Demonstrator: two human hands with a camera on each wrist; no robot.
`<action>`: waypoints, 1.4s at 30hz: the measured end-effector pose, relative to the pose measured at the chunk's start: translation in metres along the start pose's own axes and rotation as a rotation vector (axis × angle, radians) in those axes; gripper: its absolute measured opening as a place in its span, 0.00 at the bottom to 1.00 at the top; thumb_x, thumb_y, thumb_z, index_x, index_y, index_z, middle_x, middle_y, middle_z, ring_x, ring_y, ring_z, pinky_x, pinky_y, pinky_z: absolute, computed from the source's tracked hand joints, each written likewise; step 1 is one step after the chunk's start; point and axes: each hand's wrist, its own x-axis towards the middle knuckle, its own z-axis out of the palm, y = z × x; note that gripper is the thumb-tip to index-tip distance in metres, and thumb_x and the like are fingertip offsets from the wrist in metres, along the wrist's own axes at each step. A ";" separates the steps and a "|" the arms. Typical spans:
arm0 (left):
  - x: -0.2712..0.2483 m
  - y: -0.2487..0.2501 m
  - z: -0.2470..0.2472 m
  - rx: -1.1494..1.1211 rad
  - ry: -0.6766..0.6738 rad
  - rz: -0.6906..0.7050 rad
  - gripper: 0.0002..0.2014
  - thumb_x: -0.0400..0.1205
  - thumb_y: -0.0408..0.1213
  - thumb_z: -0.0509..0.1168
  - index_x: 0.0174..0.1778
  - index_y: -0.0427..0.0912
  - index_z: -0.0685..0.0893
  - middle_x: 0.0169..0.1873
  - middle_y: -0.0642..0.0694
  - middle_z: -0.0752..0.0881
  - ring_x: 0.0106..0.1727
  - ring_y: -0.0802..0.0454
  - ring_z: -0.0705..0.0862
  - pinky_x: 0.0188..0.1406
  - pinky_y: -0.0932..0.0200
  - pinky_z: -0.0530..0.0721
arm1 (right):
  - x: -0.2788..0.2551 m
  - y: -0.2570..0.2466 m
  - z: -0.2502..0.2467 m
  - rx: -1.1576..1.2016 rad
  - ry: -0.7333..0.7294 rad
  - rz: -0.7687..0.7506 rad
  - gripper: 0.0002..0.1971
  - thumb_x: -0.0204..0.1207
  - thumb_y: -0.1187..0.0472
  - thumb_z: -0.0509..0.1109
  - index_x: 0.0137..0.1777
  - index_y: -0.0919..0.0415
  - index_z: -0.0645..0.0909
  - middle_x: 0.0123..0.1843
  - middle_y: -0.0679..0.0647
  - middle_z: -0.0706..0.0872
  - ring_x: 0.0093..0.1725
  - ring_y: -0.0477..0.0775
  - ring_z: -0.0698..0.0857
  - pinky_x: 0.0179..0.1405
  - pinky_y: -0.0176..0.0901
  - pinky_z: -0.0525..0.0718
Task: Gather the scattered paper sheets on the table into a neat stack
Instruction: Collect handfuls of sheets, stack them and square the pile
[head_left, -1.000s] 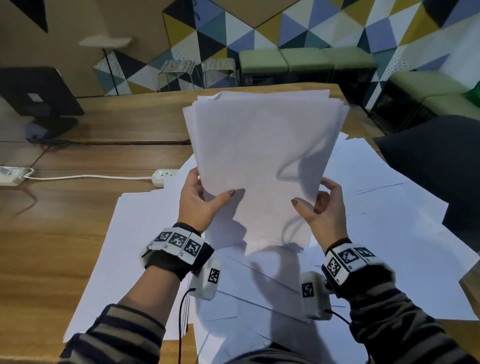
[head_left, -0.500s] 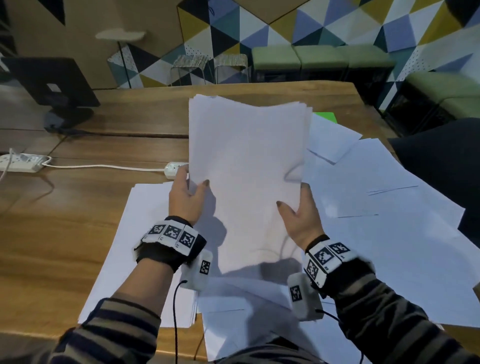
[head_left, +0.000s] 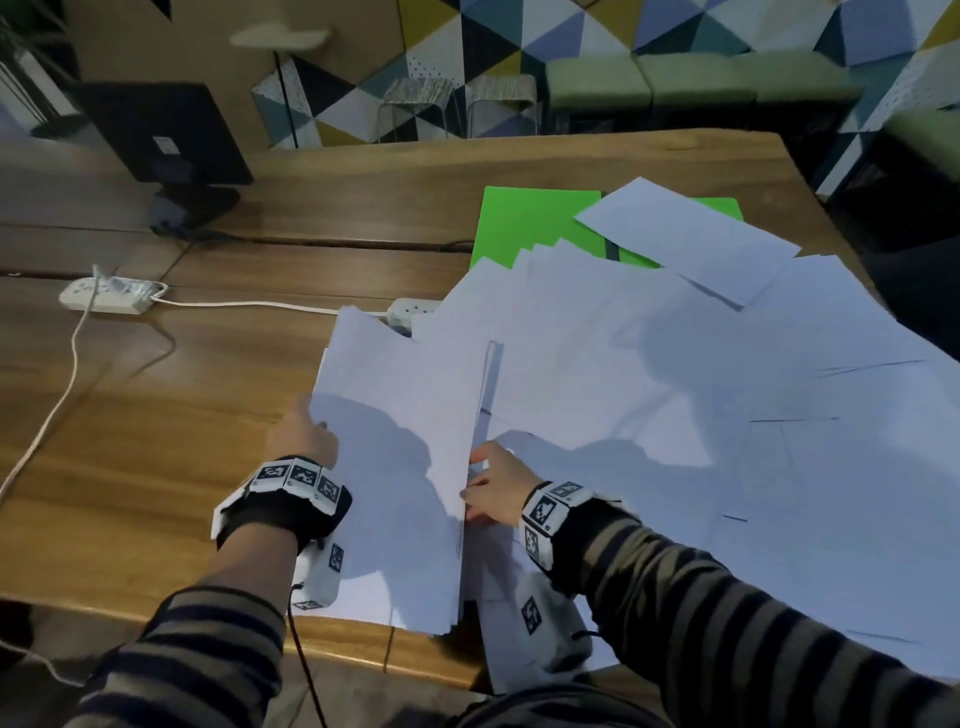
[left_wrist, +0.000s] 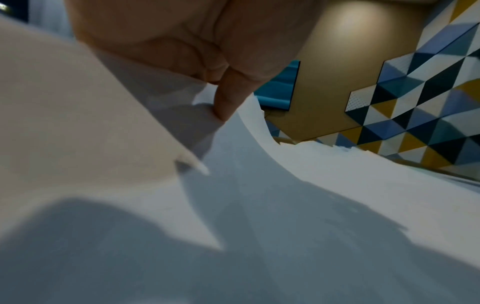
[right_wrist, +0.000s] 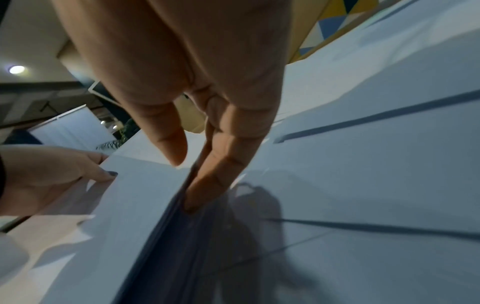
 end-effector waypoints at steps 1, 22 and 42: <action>0.004 -0.005 0.000 0.007 0.005 -0.012 0.21 0.82 0.25 0.55 0.71 0.42 0.73 0.54 0.31 0.84 0.54 0.33 0.82 0.44 0.48 0.78 | 0.000 0.000 0.002 -0.057 -0.006 -0.012 0.20 0.75 0.66 0.66 0.66 0.62 0.68 0.55 0.66 0.85 0.50 0.62 0.85 0.53 0.52 0.85; -0.042 0.074 0.097 0.435 -0.212 0.315 0.46 0.77 0.59 0.63 0.82 0.54 0.38 0.83 0.40 0.44 0.82 0.30 0.42 0.77 0.35 0.55 | -0.022 0.093 -0.117 0.083 0.690 0.180 0.14 0.75 0.64 0.69 0.61 0.65 0.78 0.58 0.64 0.85 0.61 0.63 0.82 0.62 0.45 0.74; -0.079 0.128 0.128 0.155 -0.430 0.508 0.29 0.81 0.49 0.62 0.75 0.41 0.65 0.69 0.37 0.72 0.69 0.40 0.75 0.68 0.47 0.75 | -0.039 0.118 -0.168 0.076 0.827 0.421 0.45 0.67 0.58 0.78 0.78 0.59 0.54 0.74 0.67 0.62 0.70 0.70 0.71 0.69 0.53 0.70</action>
